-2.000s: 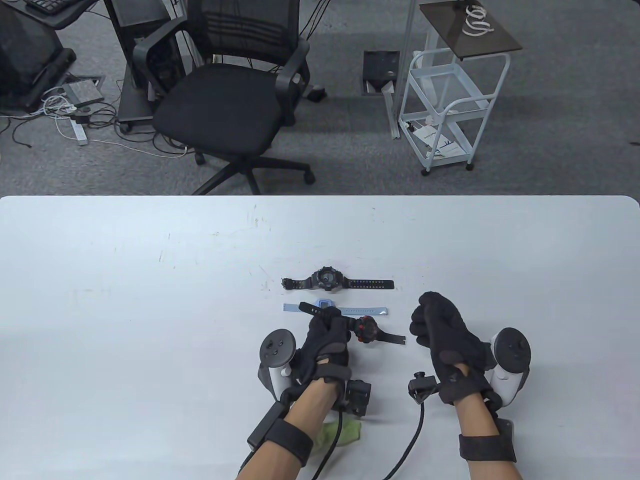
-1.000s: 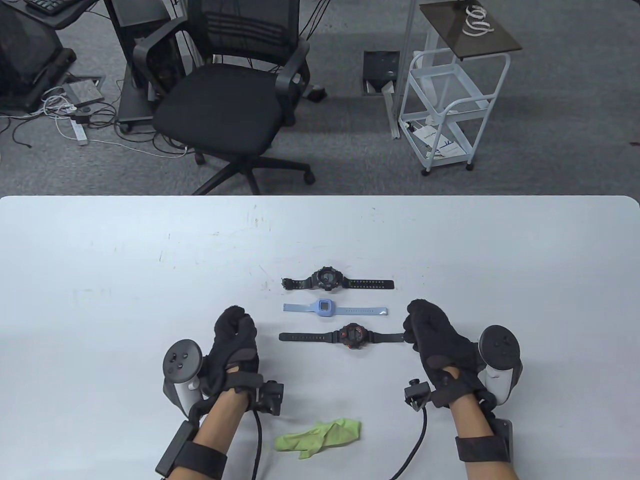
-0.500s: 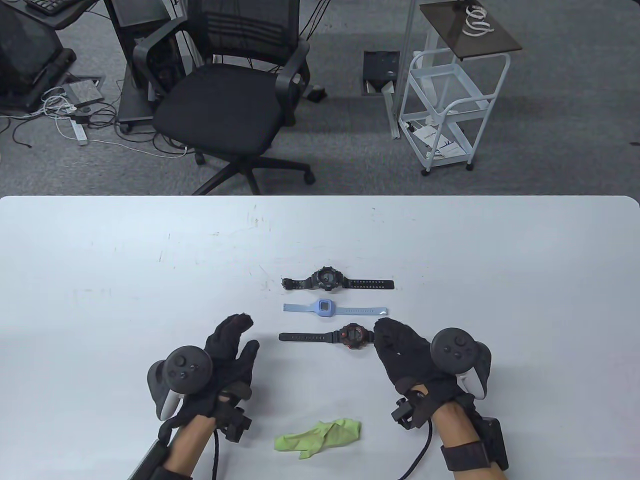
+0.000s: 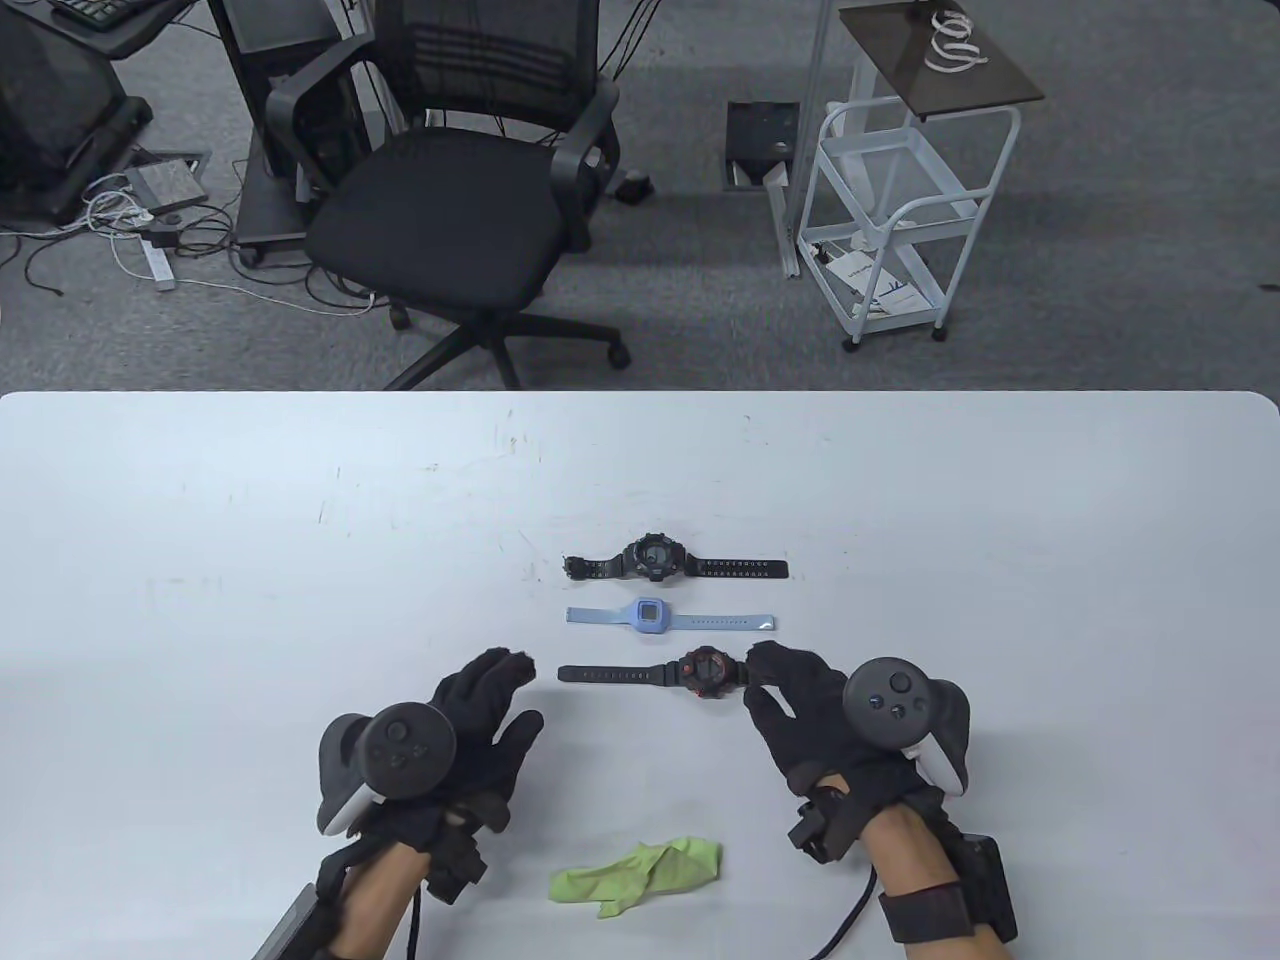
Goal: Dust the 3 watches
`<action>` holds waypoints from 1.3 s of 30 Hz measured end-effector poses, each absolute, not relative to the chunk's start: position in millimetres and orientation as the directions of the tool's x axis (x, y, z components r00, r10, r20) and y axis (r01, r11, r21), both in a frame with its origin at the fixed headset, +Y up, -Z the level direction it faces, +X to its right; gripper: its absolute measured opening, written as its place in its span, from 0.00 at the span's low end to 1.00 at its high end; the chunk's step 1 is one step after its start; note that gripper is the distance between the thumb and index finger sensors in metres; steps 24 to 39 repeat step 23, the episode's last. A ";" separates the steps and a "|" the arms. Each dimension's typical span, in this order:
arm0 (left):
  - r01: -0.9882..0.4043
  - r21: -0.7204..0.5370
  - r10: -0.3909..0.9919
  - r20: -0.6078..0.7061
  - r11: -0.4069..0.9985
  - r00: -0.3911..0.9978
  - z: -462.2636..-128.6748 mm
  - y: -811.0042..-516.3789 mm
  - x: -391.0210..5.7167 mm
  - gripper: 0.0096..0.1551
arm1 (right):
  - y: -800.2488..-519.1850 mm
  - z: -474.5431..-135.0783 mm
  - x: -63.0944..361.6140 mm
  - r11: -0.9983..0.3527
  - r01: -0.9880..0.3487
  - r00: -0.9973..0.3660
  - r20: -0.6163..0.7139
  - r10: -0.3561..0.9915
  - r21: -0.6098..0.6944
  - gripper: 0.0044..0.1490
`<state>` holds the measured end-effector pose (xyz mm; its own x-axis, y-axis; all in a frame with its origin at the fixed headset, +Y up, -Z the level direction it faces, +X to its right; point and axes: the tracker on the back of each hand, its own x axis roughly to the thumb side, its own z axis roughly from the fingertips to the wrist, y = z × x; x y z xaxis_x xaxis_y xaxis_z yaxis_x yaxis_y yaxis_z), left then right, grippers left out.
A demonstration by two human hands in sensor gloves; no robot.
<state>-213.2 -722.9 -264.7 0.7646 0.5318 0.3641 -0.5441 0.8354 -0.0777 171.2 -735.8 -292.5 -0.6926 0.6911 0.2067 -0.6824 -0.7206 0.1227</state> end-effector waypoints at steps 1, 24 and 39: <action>-0.541 -0.066 0.525 0.362 0.838 0.770 -262.6 -721.5 -214.5 0.38 | -734.7 -291.6 170.5 -0.729 -0.674 -0.698 0.216 0.682 0.122 0.41; -0.529 -0.128 0.538 0.339 0.839 0.772 -271.9 -732.1 -216.4 0.38 | -738.9 -294.2 180.5 -0.720 -0.683 -0.696 0.188 0.693 0.128 0.41; -0.529 -0.128 0.538 0.339 0.839 0.772 -271.9 -732.1 -216.4 0.38 | -738.9 -294.2 180.5 -0.720 -0.683 -0.696 0.188 0.693 0.128 0.41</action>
